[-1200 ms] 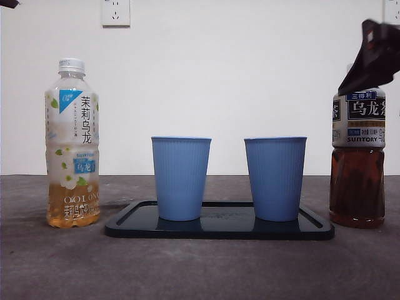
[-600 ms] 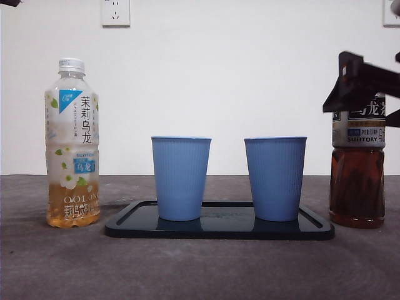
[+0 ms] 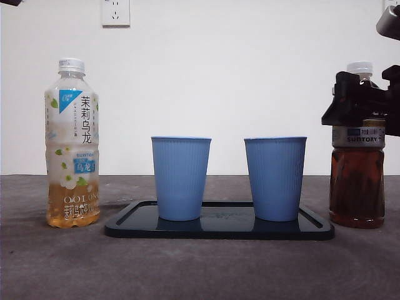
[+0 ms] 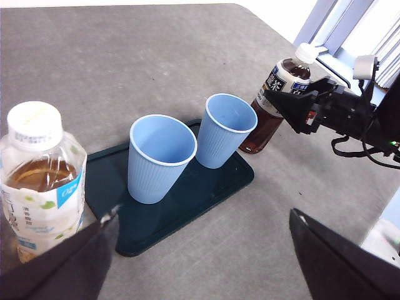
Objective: Pour the drink into the cup
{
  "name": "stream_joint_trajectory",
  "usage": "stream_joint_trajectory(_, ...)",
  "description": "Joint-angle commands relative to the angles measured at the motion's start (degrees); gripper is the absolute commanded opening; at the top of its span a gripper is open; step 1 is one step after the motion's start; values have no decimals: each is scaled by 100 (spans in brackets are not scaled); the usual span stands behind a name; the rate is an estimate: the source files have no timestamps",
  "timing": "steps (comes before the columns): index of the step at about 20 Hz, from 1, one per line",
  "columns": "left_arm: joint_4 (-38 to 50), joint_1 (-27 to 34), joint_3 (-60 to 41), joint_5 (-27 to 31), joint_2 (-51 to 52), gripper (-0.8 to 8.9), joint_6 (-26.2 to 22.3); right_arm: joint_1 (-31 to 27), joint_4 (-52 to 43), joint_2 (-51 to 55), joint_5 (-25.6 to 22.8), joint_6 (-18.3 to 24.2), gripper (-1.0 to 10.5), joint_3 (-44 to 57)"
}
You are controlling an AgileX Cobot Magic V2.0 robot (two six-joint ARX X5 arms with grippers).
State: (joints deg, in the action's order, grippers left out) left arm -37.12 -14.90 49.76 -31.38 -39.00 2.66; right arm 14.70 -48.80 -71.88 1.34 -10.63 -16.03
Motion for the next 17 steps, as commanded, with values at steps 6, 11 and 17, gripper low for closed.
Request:
stream_joint_trajectory(6,72,-24,37,-11,-35,436,-98,24,-199,-151,4,103,190,7)
stream_joint_trajectory(11,70,-57,35,-11,-42,436,-162,15,-109,-46,-15,616,190,-46)
stream_joint_trajectory(17,70,-120,33,-11,-46,436,-181,28,1635,686,-197,911,190,-553)
